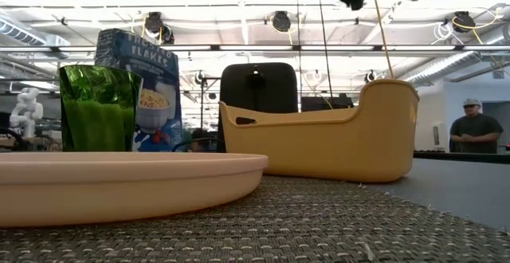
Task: Arrange a breakfast setting
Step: Put the apple on the gray table mat to the top of the light orange plate
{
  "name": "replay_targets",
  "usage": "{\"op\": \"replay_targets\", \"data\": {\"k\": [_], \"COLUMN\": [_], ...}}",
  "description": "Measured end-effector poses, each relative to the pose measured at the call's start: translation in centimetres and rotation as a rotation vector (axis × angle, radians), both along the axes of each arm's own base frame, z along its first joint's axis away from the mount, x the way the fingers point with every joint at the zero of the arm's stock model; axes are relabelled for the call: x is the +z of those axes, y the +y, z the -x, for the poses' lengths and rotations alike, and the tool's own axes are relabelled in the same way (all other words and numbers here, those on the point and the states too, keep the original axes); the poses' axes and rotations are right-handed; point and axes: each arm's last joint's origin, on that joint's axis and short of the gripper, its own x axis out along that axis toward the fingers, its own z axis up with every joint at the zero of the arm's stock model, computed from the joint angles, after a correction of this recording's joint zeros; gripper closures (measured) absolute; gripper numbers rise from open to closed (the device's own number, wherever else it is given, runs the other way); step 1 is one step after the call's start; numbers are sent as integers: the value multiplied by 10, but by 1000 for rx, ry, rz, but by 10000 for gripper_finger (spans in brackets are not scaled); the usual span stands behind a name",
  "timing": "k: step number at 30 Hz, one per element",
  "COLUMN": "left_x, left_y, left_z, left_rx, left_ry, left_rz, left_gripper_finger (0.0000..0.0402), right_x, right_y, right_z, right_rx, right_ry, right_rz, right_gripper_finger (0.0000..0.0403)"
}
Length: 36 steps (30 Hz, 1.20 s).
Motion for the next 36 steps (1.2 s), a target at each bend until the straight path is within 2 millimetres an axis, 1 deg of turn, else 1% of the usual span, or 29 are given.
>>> {"op": "replay_targets", "data": {"k": [4, 8, 11, 14, 18, 21, 26, 28, 36], "left_x": [9, 3, -12, -27, -49, -61, -85, -93, -136], "left_y": [-2, -5, -7, -8, -10, -12, -18, -20, -21], "left_z": [-1, -6, -11, -12, -16, -19, -29, -32, -29], "left_rx": [-35, -73, -87, -66, -43, -65, -112, -128, -105], "left_ry": [86, 202, 312, 439, 616, 709, 792, 799, 851], "left_rz": [105, 226, 296, 332, 328, 302, 257, 261, 281], "left_gripper_finger": [153, 153, 153, 153, 153, 153, 153, 153, 153], "right_x": [-6, -9, -9, -10, -12, -14, -16, -17, -19], "right_y": [0, 0, 0, 0, 0, 0, 1, 1, 1], "right_z": [3, 3, 3, 3, 3, 3, 4, 4, 4], "right_rx": [1, 1, 1, 1, 1, 1, 1, 1, 2], "right_ry": [75, 102, 106, 111, 130, 155, 177, 183, 201], "right_rz": [7, 2, 2, 1, -2, -6, -9, -10, -13], "right_gripper_finger": [7, 6, 6, 7, 7, 7, 7, 7, 7]}}
